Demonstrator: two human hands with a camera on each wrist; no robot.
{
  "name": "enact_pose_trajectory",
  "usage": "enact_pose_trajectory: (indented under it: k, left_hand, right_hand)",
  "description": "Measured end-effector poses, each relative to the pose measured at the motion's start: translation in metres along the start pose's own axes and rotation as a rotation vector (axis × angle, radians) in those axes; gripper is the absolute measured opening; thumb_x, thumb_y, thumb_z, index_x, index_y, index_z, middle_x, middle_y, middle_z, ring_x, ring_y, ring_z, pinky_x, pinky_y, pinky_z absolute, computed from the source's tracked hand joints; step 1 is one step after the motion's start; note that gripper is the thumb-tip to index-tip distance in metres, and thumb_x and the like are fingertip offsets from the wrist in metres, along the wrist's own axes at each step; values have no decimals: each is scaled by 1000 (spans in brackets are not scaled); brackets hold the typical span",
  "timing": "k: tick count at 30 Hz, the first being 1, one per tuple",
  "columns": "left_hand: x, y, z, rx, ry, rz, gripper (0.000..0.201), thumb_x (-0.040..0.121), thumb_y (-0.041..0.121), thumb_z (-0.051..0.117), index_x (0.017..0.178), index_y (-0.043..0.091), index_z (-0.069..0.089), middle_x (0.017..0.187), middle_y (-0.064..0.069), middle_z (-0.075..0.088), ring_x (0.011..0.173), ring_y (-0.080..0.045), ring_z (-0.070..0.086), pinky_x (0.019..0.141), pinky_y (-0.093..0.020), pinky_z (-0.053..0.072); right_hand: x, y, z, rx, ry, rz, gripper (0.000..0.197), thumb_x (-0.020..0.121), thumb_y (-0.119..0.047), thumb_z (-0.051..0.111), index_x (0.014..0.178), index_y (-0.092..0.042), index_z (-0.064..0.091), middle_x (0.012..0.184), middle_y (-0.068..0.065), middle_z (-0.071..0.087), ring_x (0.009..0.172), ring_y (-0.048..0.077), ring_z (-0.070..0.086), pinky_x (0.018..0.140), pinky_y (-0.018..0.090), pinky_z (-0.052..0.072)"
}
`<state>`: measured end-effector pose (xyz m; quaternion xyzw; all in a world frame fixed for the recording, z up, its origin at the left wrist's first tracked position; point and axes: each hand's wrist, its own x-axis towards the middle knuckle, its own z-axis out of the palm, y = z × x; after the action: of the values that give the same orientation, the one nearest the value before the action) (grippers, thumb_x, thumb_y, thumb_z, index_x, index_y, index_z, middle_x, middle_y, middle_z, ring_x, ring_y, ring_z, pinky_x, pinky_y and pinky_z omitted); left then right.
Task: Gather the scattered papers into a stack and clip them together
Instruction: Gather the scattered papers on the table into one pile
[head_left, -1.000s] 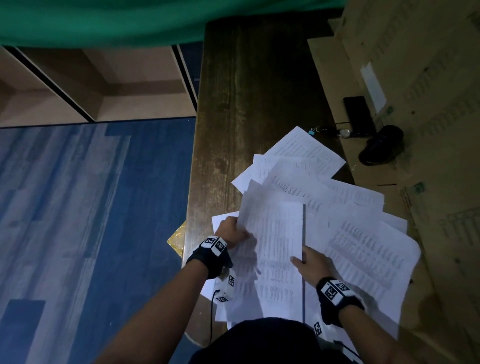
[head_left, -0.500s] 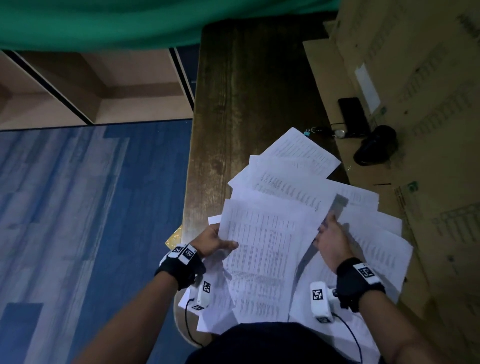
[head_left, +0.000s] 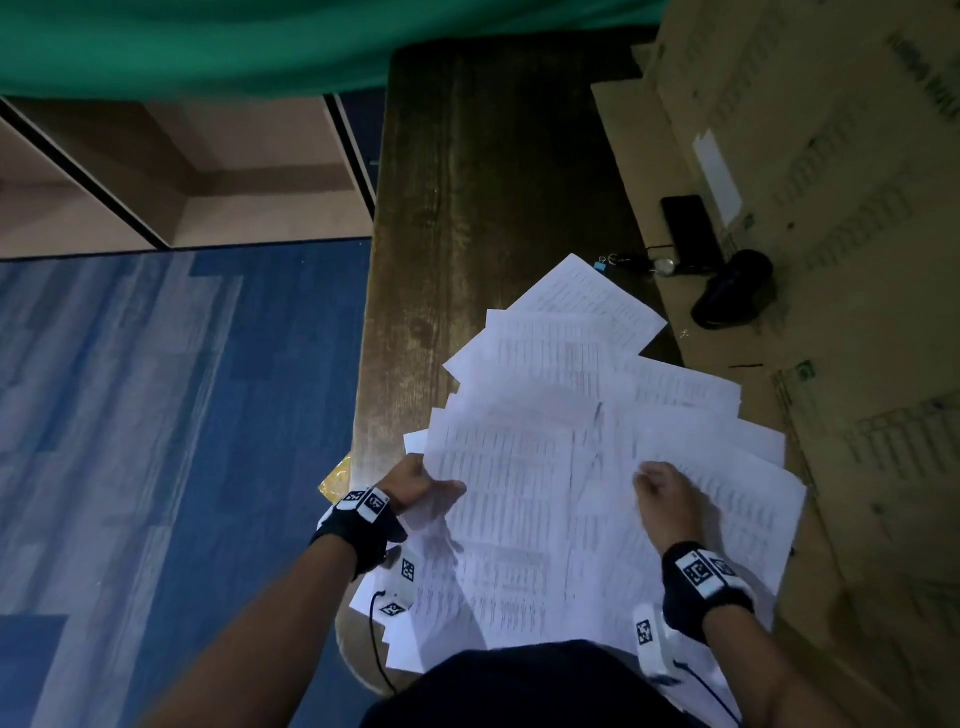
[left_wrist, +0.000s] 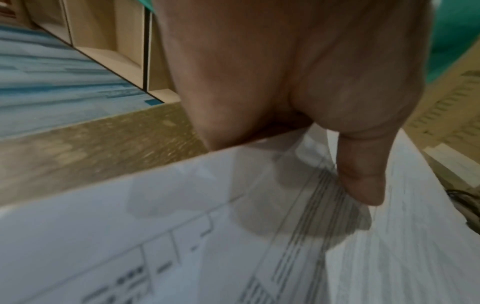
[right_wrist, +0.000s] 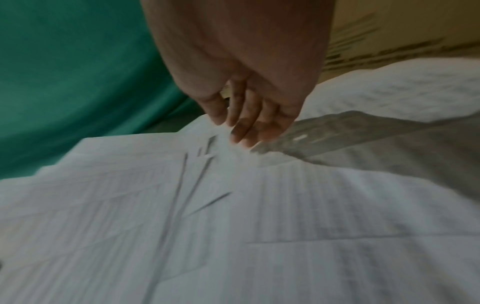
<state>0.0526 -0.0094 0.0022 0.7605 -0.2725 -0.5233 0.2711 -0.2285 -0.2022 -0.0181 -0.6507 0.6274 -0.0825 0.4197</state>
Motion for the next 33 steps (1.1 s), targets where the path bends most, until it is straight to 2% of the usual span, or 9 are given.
enact_pose_trajectory:
  k: [4, 7, 11, 16, 19, 21, 26, 29, 33]
  left_hand:
    - [-2, -3, 8, -61, -42, -57, 22, 78, 26, 78, 100, 32, 74, 97, 8, 78, 94, -16, 73, 84, -40, 60]
    - [2, -5, 12, -19, 18, -109, 10, 81, 16, 72, 89, 21, 72, 89, -5, 77, 90, -27, 72, 77, -41, 61]
    - [4, -13, 12, -153, 44, -143, 10, 79, 2, 70, 82, 11, 74, 84, -18, 73, 81, -36, 70, 78, -49, 59]
    - [6, -17, 15, -248, 64, -148, 22, 77, -4, 64, 66, 14, 70, 59, -3, 64, 60, -24, 60, 60, -34, 52]
    - [1, -11, 13, -274, 201, -184, 10, 83, -4, 62, 75, 1, 65, 60, -12, 62, 51, -22, 61, 48, -28, 51]
    - [7, -19, 8, -336, 258, -199, 7, 86, -2, 65, 79, -5, 64, 62, -16, 64, 55, -28, 64, 52, -35, 55]
    - [14, -30, 5, -420, 272, -227, 12, 86, 6, 70, 82, -4, 66, 60, -14, 66, 64, -31, 65, 66, -47, 56]
    - [12, -25, 7, -442, 266, -227, 15, 89, 7, 69, 76, 1, 66, 56, -9, 64, 55, -26, 61, 63, -38, 51]
    - [12, -26, 9, -481, 284, -194, 8, 89, 11, 71, 86, 3, 68, 59, -2, 68, 56, -22, 64, 56, -30, 52]
  right_hand:
    - [-6, 47, -51, -180, 292, 277, 65, 71, -32, 80, 123, -3, 53, 132, 28, 52, 123, 44, 48, 102, 52, 42]
    - [-23, 60, -70, -122, 271, 486, 111, 50, -44, 92, 138, -5, 35, 141, 24, 44, 126, 43, 47, 101, 57, 42]
    - [-22, 105, -59, -141, 220, 521, 141, 21, -54, 93, 139, -10, 29, 142, 24, 42, 123, 44, 50, 97, 60, 44]
    - [-38, 83, -62, -155, 403, 358, 78, 64, -17, 84, 125, 4, 41, 115, 31, 60, 94, 45, 64, 78, 54, 55]
    - [-46, 69, -69, -239, 494, 189, 49, 83, -17, 67, 119, 4, 43, 113, 34, 59, 93, 47, 62, 81, 50, 53]
    - [-49, 55, -76, -228, 507, 118, 37, 91, -18, 59, 119, 4, 49, 112, 34, 61, 96, 46, 61, 83, 44, 50]
    - [-53, 13, -84, -244, 592, -67, 22, 95, -14, 54, 106, 4, 59, 115, 32, 58, 93, 46, 60, 75, 44, 50]
    - [-60, -20, -81, -314, 641, -239, 17, 94, -12, 57, 102, 1, 62, 132, 23, 52, 107, 41, 56, 81, 43, 51]
    - [-66, -73, -79, -86, 571, -298, 18, 97, -19, 51, 108, -4, 56, 102, 26, 65, 89, 42, 63, 70, 42, 51]
